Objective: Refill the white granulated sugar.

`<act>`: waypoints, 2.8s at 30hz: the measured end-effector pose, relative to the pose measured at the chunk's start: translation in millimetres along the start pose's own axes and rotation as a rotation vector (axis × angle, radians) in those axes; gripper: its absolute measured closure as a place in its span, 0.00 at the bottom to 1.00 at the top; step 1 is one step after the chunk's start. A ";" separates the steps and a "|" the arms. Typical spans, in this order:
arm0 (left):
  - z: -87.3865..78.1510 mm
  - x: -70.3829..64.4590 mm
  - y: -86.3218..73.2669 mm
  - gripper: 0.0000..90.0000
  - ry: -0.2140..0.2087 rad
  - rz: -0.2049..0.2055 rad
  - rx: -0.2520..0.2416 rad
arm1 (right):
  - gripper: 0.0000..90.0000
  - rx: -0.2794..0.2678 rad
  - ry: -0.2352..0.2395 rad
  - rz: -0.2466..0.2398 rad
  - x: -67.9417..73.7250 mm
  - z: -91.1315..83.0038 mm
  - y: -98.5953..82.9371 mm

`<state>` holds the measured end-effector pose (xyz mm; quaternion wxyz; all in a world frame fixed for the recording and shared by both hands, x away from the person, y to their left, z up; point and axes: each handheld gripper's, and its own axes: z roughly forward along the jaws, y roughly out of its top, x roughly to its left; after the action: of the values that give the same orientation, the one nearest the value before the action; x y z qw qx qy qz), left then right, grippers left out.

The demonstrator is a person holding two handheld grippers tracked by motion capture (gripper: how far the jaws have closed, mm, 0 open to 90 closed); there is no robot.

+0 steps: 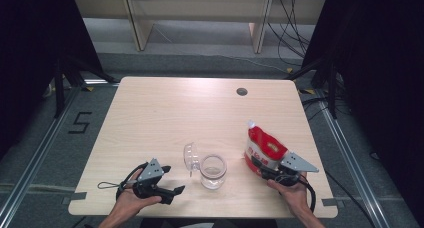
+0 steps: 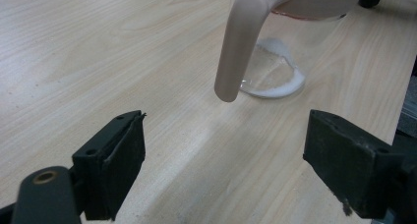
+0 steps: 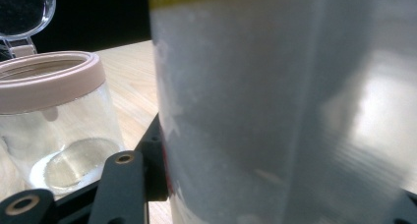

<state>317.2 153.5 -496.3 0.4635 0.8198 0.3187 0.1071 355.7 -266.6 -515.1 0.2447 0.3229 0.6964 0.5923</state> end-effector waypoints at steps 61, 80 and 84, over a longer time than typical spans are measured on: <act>-1.9 1.5 -0.9 0.17 0.031 0.005 -0.018 | 0.54 0.129 -0.010 -0.943 38.5 -9.3 48.4; -1.6 0.1 -0.5 0.17 0.035 0.022 -0.013 | 0.55 0.191 -0.076 -1.182 46.0 -14.3 45.0; -1.6 -0.2 -0.4 0.17 0.033 0.022 -0.013 | 0.55 0.195 -0.091 -1.244 46.3 -13.8 46.6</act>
<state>316.1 154.6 -495.8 0.4623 0.8184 0.3165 0.1281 322.1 -237.4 -464.9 0.5422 -0.0967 0.7936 0.2585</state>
